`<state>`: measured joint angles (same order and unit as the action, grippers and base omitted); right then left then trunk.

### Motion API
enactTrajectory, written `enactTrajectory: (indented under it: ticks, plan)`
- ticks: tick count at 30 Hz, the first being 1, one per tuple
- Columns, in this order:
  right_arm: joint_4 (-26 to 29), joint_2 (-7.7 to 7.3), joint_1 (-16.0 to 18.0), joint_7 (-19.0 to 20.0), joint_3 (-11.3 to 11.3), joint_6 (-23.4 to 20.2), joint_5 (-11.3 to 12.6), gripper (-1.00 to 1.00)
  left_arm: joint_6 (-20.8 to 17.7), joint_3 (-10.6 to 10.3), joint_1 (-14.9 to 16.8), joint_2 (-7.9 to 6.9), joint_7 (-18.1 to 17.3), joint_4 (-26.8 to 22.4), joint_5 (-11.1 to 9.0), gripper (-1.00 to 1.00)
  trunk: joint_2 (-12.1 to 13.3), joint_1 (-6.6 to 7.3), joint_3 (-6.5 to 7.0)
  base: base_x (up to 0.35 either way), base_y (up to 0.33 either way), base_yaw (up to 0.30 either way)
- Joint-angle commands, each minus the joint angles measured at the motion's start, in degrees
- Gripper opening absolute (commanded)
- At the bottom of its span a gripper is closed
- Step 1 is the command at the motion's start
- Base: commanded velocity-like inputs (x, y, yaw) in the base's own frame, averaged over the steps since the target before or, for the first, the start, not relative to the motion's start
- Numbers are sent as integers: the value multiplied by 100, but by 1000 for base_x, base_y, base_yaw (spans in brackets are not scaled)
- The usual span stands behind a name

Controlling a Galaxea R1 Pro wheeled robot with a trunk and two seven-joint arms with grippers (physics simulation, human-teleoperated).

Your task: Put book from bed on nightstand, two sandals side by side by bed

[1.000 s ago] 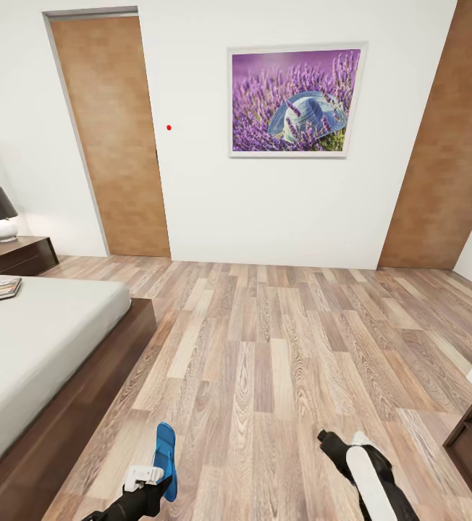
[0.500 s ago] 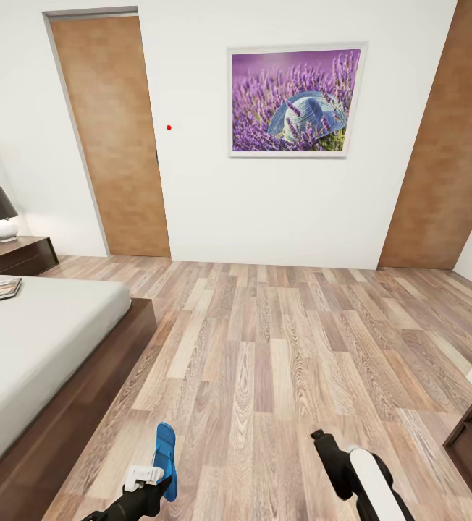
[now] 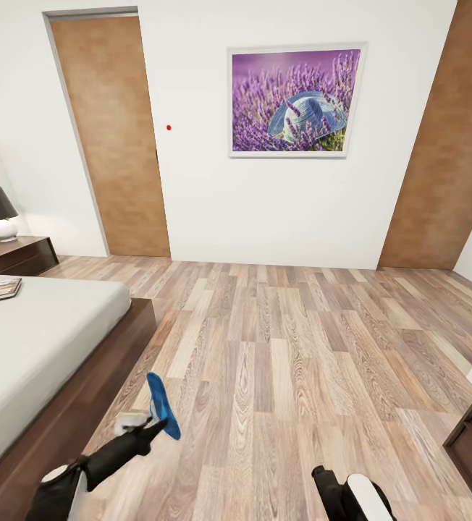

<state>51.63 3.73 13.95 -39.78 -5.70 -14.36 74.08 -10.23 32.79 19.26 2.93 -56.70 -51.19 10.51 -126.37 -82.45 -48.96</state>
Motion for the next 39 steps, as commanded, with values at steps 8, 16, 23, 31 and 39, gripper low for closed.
enactTrajectory:
  ticks: [8, 16, 23, 31, 39]
  plan:
    - [-37, 0, 3, -23, -28, -51, 26, 100, -1137, 49, -1, 27, -813, -1658, -263, -100, -3, 0, -7, 0, 0, 0]
    - [-68, -3, 3, -5, -28, -75, 28, 100, -1208, 52, -2, 65, -829, -1759, -269, -100, -83, -43, -43, 0, 0, 0]
    - [-74, 4, 3, -12, -23, -99, 28, 100, -1215, 52, -2, 68, -828, -1762, -268, -100, -363, -197, -169, 0, 0, 0]
    - [-74, 13, 3, -7, -12, -102, 28, 100, -1227, 52, -2, 59, -841, -1771, -277, -100, -684, -373, -312, 0, 0, 0]
    - [-80, 14, 3, 24, -12, -70, 27, 100, -1227, 52, -2, 59, -842, -1771, -277, -100, -1005, -549, -456, 0, 0, 0]
